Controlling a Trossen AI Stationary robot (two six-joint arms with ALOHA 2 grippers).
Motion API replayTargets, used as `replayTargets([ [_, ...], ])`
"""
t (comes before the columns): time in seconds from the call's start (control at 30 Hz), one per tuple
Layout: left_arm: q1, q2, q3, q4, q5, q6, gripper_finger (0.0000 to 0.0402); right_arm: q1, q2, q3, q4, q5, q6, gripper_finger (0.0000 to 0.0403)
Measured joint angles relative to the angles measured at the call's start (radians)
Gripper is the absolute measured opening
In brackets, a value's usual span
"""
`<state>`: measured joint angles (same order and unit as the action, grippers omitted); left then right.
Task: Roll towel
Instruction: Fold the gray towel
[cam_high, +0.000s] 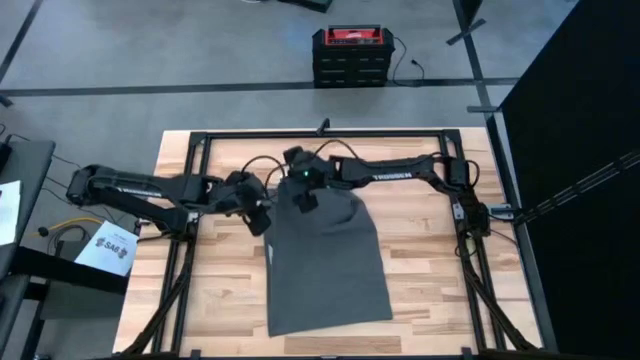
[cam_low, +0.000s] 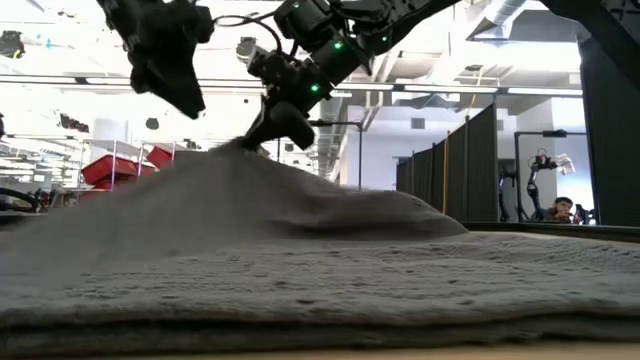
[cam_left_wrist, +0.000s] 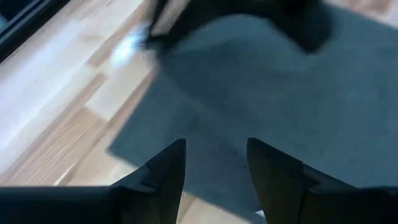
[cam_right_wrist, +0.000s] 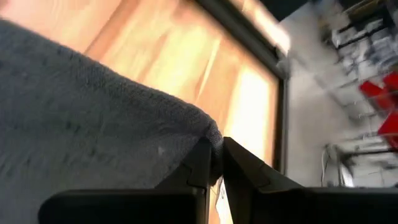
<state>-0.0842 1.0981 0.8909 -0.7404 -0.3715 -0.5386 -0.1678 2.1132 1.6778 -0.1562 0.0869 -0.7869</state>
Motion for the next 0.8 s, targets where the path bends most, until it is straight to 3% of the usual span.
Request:
replayTargets([
  [0.23, -0.063, 0.094, -0.001, 0.093, -0.103, 0.003, 0.0157, -0.052, 0.001, -0.009, 0.105, -0.145, 0.061, 0.0018],
  [0.4, -0.054, 0.218, -0.002, 0.119, -0.105, -0.022, 0.0157, -0.061, 0.003, -0.048, 0.127, -0.184, 0.083, 0.0018],
  [0.8, -0.053, 0.344, -0.002, 0.113, -0.113, -0.101, 0.0157, -0.046, 0.027, -0.197, 0.488, -0.196, 0.123, 0.0018],
])
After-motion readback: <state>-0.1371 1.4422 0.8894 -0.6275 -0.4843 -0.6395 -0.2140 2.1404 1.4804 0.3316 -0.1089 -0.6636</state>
